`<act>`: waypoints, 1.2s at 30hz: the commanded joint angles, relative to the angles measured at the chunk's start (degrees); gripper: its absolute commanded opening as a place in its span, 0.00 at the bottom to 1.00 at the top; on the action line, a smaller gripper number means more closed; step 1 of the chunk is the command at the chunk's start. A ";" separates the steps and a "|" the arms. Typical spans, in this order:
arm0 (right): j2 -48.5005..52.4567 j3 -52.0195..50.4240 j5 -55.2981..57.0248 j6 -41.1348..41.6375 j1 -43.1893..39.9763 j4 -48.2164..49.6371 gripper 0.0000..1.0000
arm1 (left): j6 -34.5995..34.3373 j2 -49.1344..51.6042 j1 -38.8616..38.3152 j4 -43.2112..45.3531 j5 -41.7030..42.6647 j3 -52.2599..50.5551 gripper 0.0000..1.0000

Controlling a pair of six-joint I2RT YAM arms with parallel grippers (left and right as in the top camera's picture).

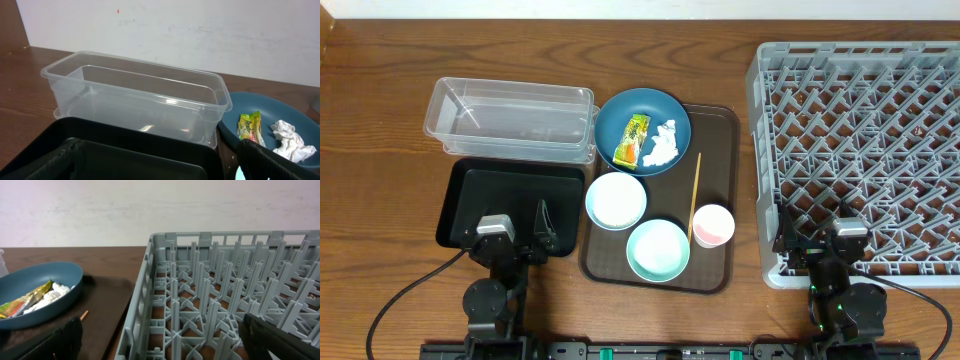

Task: Sort waste into correct bins and load items into the dishwasher rack

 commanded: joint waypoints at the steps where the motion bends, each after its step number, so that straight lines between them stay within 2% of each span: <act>1: 0.02 -0.11 -0.35 -0.70 0.04 -0.24 0.99 | 0.55 -0.46 0.17 -2.51 -0.72 -0.79 0.98; 36: 0.02 -0.11 0.50 -0.72 0.04 -0.04 0.99 | 0.55 -0.46 0.17 -2.49 -0.72 -0.79 0.98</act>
